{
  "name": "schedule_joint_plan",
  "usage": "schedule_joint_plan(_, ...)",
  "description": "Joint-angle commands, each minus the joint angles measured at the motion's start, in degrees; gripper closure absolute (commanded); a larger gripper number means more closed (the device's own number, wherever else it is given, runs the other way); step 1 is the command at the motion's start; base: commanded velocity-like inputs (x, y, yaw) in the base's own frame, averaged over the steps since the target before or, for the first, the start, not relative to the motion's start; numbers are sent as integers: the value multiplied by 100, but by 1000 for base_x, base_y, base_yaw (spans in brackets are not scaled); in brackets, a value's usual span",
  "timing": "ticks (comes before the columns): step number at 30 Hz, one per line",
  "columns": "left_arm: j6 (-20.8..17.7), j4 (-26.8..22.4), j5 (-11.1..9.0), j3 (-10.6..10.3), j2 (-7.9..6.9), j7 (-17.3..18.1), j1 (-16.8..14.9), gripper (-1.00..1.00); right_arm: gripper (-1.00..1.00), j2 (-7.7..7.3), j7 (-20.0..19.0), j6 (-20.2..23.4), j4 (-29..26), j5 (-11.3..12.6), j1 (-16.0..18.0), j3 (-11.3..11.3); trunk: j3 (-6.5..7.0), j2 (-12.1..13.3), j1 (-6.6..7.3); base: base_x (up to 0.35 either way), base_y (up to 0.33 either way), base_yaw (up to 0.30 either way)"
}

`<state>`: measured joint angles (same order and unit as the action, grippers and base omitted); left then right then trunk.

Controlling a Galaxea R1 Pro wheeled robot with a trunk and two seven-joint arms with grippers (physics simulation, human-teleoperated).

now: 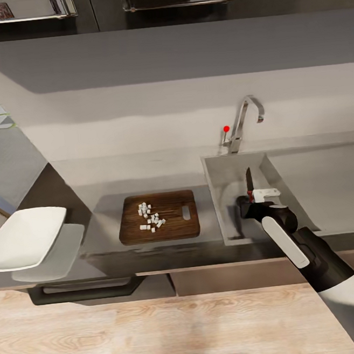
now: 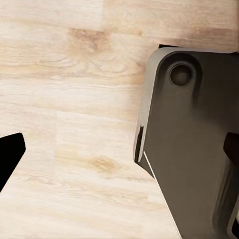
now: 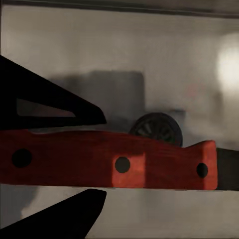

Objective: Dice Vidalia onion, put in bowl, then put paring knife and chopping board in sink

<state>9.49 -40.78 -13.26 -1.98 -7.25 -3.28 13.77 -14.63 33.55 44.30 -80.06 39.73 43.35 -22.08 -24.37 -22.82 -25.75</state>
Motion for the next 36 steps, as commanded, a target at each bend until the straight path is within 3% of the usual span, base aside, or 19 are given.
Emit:
schedule_joint_plan(1,9,-9,-28,-21,-4,-32,3,-100,100,-6,-54,5,60,51,7,-16,-8,-10,-3,0,-45,0)
schedule_joint_plan(5,9,-13,-28,-21,-4,-32,3,-100,100,-5,-855,-7,430,40,7,-10,-8,-10,-3,0,-12,0)
schedule_joint_plan(8,9,-17,-28,-21,-4,-32,3,-100,100,-5,-1049,-16,537,36,7,-7,-8,-10,-3,11,-1,0)
schedule_joint_plan(17,9,-15,-28,-21,-4,-32,3,-100,100,3,-1156,-35,927,28,7,-7,-8,-10,-3,118,-67,0)
schedule_joint_plan(27,9,-9,-28,-21,-4,-32,3,-100,100,4,-1167,-52,969,33,7,-16,-8,-10,-3,2,-1,0)
schedule_joint_plan(36,9,-9,-28,-21,-4,-32,3,-100,100,-21,-1107,-22,422,27,7,2,15,-10,-3,0,0,0)
